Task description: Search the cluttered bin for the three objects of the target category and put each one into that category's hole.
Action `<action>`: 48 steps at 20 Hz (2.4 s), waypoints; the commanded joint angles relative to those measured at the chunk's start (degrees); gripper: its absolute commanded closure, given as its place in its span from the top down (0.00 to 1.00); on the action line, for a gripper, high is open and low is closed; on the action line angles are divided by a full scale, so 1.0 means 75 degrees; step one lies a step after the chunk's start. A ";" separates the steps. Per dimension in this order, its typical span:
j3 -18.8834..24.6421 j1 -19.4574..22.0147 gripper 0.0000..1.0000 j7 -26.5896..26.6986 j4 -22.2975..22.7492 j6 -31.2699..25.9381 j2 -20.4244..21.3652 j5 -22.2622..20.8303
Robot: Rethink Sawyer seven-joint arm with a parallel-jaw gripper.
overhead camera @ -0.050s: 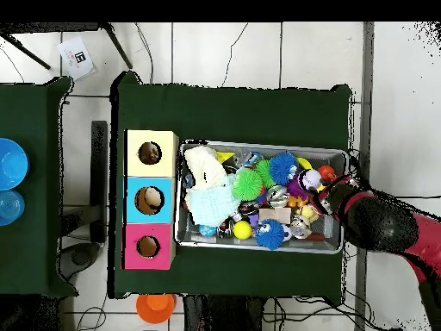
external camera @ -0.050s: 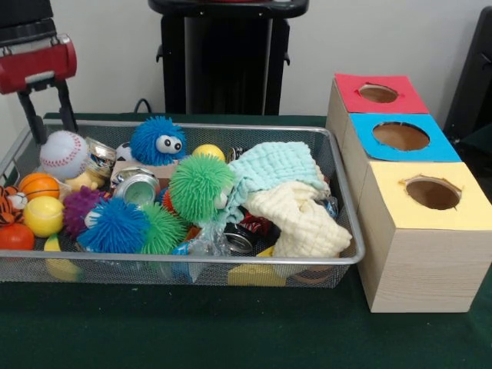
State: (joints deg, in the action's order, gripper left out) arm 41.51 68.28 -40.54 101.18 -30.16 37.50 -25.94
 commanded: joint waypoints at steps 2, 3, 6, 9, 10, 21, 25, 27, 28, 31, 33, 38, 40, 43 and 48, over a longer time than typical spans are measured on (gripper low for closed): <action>0.0156 -0.0295 0.00 -0.0752 0.0424 0.0836 -0.0813 -0.0270; 0.0124 -0.0325 0.00 -0.0754 0.0428 0.0883 -0.0834 -0.0266; -0.0041 -0.0409 0.00 -0.0693 0.0406 0.1026 -0.0949 -0.0399; -0.0203 -0.0522 0.00 -0.0745 0.0384 0.1249 -0.1072 -0.0544; -0.0248 -0.0572 0.00 -0.0760 0.0371 0.1250 -0.1061 -0.0579; -0.0604 -0.0940 1.00 -0.0853 0.0247 0.0898 -0.0891 -0.0786; -0.0531 -0.0940 1.00 -0.0971 0.0483 0.0845 -0.0803 -0.0661; -0.0479 -0.0929 1.00 -0.1061 0.0638 0.0885 -0.0735 -0.0598; -0.0444 -0.0928 1.00 -0.1148 0.0761 0.0918 -0.0662 -0.0540; -0.0314 -0.0883 1.00 -0.1286 0.1049 0.0981 -0.0533 -0.0403; -0.0174 -0.0804 1.00 -0.1363 0.1282 0.1048 -0.0540 -0.0292; -0.0117 -0.0684 1.00 -0.1434 0.1697 0.1274 -0.0829 -0.0225; -0.0201 -0.0692 1.00 -0.1336 0.1630 0.1166 -0.1064 -0.0216; -0.0366 -0.0695 1.00 -0.1134 0.1452 0.1042 -0.1576 -0.0294; -0.0508 -0.0712 1.00 -0.0993 0.1199 0.1231 -0.1951 -0.0556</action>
State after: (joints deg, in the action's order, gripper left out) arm 40.42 62.15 -40.55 110.40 -22.70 28.31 -29.27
